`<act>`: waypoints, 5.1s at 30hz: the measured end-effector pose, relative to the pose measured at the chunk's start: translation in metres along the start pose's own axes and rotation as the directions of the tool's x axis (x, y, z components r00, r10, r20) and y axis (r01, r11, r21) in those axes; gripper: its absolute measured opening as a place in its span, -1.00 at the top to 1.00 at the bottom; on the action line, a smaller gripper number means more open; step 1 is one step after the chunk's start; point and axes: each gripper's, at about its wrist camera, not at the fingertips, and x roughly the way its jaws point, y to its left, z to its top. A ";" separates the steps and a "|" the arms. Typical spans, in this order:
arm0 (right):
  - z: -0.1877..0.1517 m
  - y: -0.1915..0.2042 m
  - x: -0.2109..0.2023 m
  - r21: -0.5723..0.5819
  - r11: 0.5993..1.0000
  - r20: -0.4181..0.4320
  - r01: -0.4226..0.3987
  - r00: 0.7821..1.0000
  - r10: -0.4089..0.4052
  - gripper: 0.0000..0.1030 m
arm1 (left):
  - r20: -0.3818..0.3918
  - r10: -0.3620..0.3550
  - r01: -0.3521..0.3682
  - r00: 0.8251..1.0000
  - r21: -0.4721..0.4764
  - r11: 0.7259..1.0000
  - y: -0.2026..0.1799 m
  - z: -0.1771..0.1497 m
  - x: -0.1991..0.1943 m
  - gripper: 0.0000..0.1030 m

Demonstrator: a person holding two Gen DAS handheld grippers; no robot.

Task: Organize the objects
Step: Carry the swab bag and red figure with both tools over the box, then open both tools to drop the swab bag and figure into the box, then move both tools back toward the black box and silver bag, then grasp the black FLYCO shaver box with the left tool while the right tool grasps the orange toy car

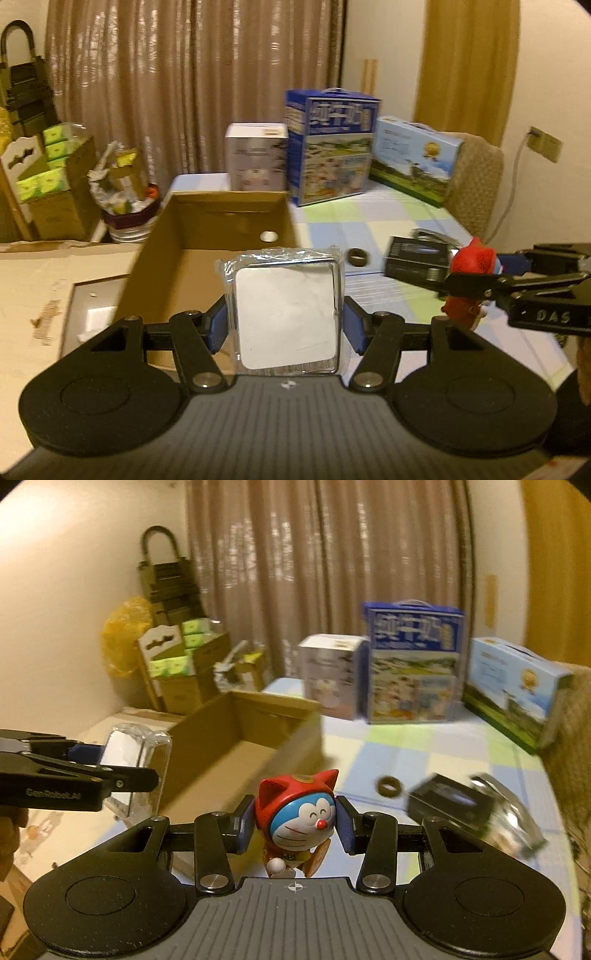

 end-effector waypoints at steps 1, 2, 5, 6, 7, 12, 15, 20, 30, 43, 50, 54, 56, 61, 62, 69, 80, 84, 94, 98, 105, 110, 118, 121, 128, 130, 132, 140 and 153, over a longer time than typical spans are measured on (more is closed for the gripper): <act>0.005 0.006 0.008 -0.007 1.000 -0.004 -0.017 1.000 0.017 0.19 | -0.003 0.011 -0.011 1.000 0.001 1.000 0.008 0.002 0.002 -0.10; 0.010 0.010 0.014 -0.015 0.999 -0.008 -0.029 1.000 0.029 0.19 | -0.006 0.022 -0.022 1.000 0.005 1.000 0.016 0.004 0.003 -0.10; 0.024 0.024 0.036 -0.033 0.997 -0.020 -0.070 0.997 0.069 0.19 | -0.017 0.049 -0.049 0.999 0.014 0.999 0.036 0.008 0.009 -0.10; 0.028 0.028 0.044 -0.030 0.996 -0.024 -0.083 0.996 0.083 0.19 | -0.021 0.053 -0.053 0.998 0.013 0.999 0.042 0.009 0.012 -0.10; 0.032 0.031 0.052 -0.028 0.995 -0.030 -0.095 0.995 0.094 0.19 | -0.028 0.053 -0.052 0.998 0.008 0.999 0.048 0.010 0.016 -0.10; 0.046 0.042 0.090 -0.018 0.991 -0.068 -0.136 0.989 0.134 0.19 | -0.061 0.057 -0.057 0.996 -0.002 0.998 0.073 0.011 0.038 -0.10; 0.051 0.044 0.110 -0.009 0.989 -0.087 -0.146 0.986 0.145 0.19 | -0.076 0.061 -0.061 0.995 -0.001 0.998 0.082 0.010 0.050 -0.10; 0.053 0.044 0.132 0.007 0.990 -0.107 -0.142 0.984 0.142 0.19 | -0.088 0.056 -0.056 0.995 -0.002 0.998 0.090 0.010 0.067 -0.10; 0.050 0.043 0.152 0.020 0.990 -0.134 -0.138 0.981 0.139 0.18 | -0.094 0.066 -0.068 0.993 -0.021 0.997 0.102 0.008 0.086 -0.31; 0.045 0.052 0.162 0.048 0.986 -0.165 -0.163 0.972 0.168 0.18 | -0.079 0.086 -0.090 0.993 -0.056 0.994 0.114 0.000 0.070 -0.40; 0.051 0.052 0.171 0.068 0.983 -0.127 -0.172 0.975 0.180 -0.06 | -0.076 0.095 -0.100 0.993 -0.071 0.992 0.120 -0.005 0.065 -0.42; 0.057 0.044 0.159 0.098 0.982 -0.093 -0.162 0.981 0.171 -0.12 | -0.063 0.102 -0.108 0.993 -0.087 0.990 0.120 -0.007 0.056 -0.44; 0.057 0.040 0.150 0.101 0.983 -0.084 -0.150 0.984 0.159 -0.12 | -0.057 0.105 -0.110 0.993 -0.101 0.989 0.119 -0.008 0.051 -0.45; 0.048 0.029 0.122 0.127 0.985 -0.074 -0.119 0.989 0.130 -0.12 | -0.046 0.102 -0.107 0.994 -0.115 0.988 0.109 -0.011 0.038 -0.47; 0.044 0.026 0.116 0.136 0.985 -0.071 -0.111 0.990 0.121 -0.12 | -0.045 0.101 -0.106 0.994 -0.117 0.987 0.107 -0.012 0.035 -0.48; 0.020 0.007 0.067 0.183 0.981 -0.047 -0.062 0.996 0.072 -0.12 | -0.039 0.092 -0.096 0.995 -0.122 0.988 0.084 -0.018 0.015 -0.50; -0.009 -0.026 0.001 0.182 0.983 -0.028 0.022 0.999 -0.018 -0.12 | -0.030 0.048 -0.052 0.998 -0.118 0.992 0.026 -0.020 -0.001 -0.55; -0.018 -0.045 -0.020 0.196 0.979 -0.029 0.059 0.998 -0.054 -0.12 | -0.034 0.019 -0.023 0.999 -0.109 0.994 0.001 -0.018 -0.002 -0.55; -0.057 -0.108 -0.079 0.283 0.939 -0.035 0.197 0.980 -0.195 -0.12 | -0.029 -0.080 0.079 0.996 -0.047 0.996 -0.071 -0.008 0.012 -0.70; -0.075 -0.133 -0.097 0.329 0.910 -0.056 0.253 0.967 -0.249 -0.12 | -0.024 -0.112 0.111 0.993 -0.024 0.994 -0.098 -0.005 0.021 -0.85; -0.093 -0.163 -0.114 0.381 0.873 -0.075 0.304 0.951 -0.299 -0.12 | -0.026 -0.146 0.146 0.989 0.014 0.989 -0.138 0.003 0.045 -0.97; -0.099 -0.179 -0.114 0.397 0.859 -0.090 0.322 0.946 -0.313 -0.12 | -0.044 -0.156 0.158 0.987 0.033 0.987 -0.156 0.005 0.066 -0.98; -0.096 -0.204 -0.088 0.372 0.868 -0.109 0.329 0.944 -0.311 -0.12 | -0.086 -0.162 0.167 0.983 0.054 0.984 -0.173 0.006 0.106 -0.98; -0.091 -0.216 -0.070 0.357 0.874 -0.110 0.330 0.944 -0.311 -0.12 | -0.107 -0.161 0.167 0.981 0.051 0.985 -0.176 0.006 0.128 -0.98; -0.079 -0.248 -0.010 0.271 0.897 -0.121 0.350 0.937 -0.329 -0.12 | -0.133 -0.136 0.142 0.982 0.040 0.989 -0.178 0.006 0.185 -0.98; -0.075 -0.258 0.009 0.243 0.900 -0.128 0.362 0.931 -0.341 -0.12 | -0.139 -0.133 0.140 0.981 0.044 0.989 -0.179 0.006 0.201 -0.98; -0.070 -0.270 0.026 0.240 0.899 -0.134 0.366 0.930 -0.343 -0.12 | -0.139 -0.132 0.139 0.981 0.044 0.989 -0.180 0.007 0.215 -0.98; -0.058 -0.300 0.088 0.178 0.916 -0.149 0.359 0.930 -0.335 -0.12 | -0.150 -0.139 0.146 0.979 0.033 0.989 -0.178 0.007 0.260 -0.98; -0.046 -0.313 0.149 -0.014 0.932 -0.132 0.361 0.924 -0.360 -0.12 | -0.174 -0.147 0.158 0.974 0.047 0.986 -0.182 0.010 0.276 -0.98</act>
